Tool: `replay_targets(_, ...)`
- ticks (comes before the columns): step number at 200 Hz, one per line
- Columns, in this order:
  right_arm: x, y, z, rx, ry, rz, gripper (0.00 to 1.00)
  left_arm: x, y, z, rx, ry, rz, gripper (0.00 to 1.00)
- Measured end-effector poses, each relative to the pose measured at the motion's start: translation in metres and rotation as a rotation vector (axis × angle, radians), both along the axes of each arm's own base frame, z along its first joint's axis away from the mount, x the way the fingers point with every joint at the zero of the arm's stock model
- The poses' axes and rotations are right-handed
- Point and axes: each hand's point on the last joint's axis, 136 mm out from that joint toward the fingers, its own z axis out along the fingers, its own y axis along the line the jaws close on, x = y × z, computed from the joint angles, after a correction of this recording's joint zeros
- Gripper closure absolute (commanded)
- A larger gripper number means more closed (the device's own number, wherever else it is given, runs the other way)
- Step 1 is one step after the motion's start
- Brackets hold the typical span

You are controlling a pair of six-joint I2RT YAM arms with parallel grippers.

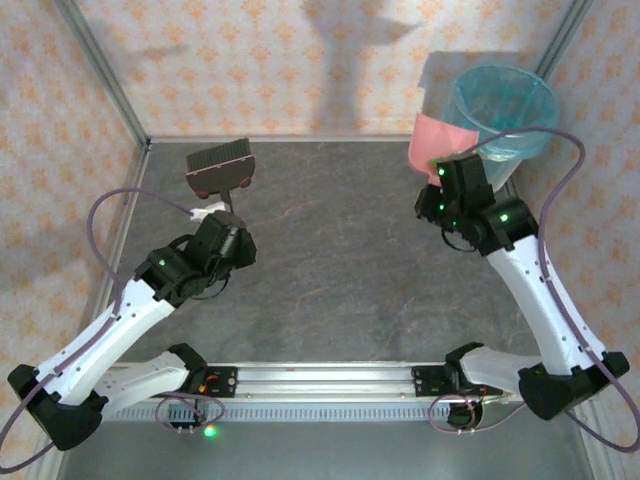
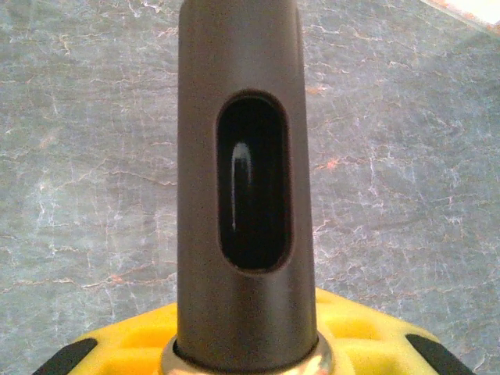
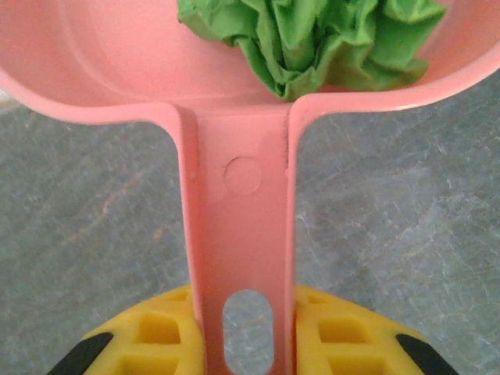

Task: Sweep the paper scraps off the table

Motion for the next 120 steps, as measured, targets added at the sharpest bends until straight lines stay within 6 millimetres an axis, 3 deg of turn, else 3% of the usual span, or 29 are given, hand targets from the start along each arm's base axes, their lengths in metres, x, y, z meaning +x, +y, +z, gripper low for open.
replay_targets(54, 0.044, -0.026, 0.055, 0.155, -0.059, -0.122, 1.00, -0.007, 0.004, -0.003, -0.005, -0.008, -0.003, 1.00)
replay_targets(120, 0.100, -0.050, 0.075, 0.427, -0.054, -0.221, 1.00, -0.011, 0.005, -0.004, -0.011, -0.017, -0.018, 1.00)
